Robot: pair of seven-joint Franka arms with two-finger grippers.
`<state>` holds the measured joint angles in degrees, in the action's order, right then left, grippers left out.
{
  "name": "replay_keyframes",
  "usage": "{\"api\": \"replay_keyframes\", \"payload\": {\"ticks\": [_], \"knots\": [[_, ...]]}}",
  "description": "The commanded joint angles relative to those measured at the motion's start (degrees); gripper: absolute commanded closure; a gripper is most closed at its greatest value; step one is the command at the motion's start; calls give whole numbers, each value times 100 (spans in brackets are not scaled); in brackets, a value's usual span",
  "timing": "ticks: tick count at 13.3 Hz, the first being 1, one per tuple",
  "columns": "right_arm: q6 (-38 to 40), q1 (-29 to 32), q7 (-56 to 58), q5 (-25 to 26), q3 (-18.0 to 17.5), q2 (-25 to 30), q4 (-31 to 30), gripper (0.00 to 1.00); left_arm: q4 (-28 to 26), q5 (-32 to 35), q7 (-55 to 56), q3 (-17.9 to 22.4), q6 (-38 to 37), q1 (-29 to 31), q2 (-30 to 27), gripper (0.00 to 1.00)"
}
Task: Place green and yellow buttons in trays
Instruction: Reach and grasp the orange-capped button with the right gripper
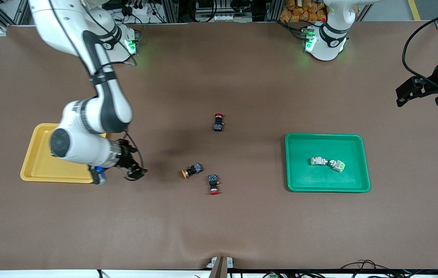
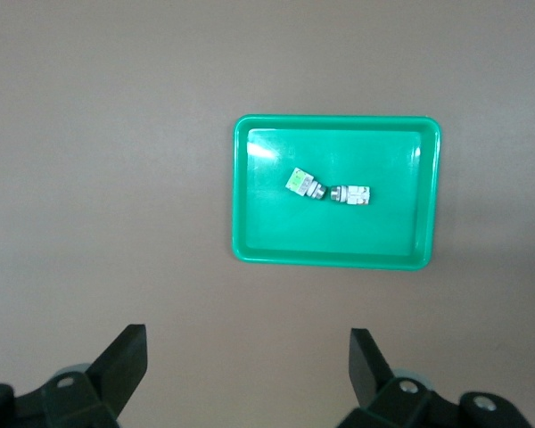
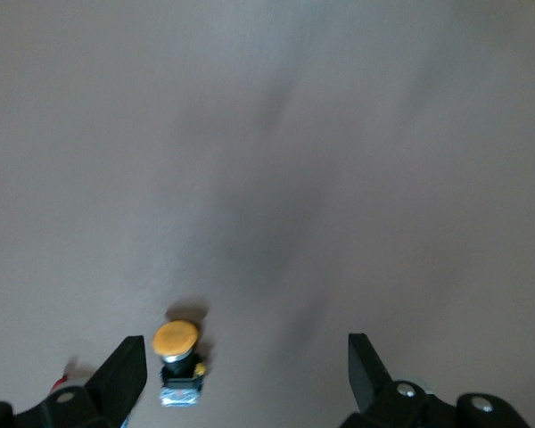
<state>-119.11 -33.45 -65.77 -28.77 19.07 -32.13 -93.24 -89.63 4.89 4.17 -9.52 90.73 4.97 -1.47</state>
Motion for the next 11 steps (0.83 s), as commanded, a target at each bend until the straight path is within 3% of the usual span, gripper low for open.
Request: {"api": "replay_keyframes", "payload": {"ticks": [1,7,11], "knots": [[20,-214,-724,-23,53,-732,824,0,-151,-85,-83,64,-20,-31,-134,0],[-1227,-381,-1524,-58,-254,-1540,1298,0,-134,-85,-100,64,-56,-22,-187,0],[-1255,-548,-1675,-50,-281,-1788,1440,0,-116,-85,-100,73,-56,-22,-187,0]]}}
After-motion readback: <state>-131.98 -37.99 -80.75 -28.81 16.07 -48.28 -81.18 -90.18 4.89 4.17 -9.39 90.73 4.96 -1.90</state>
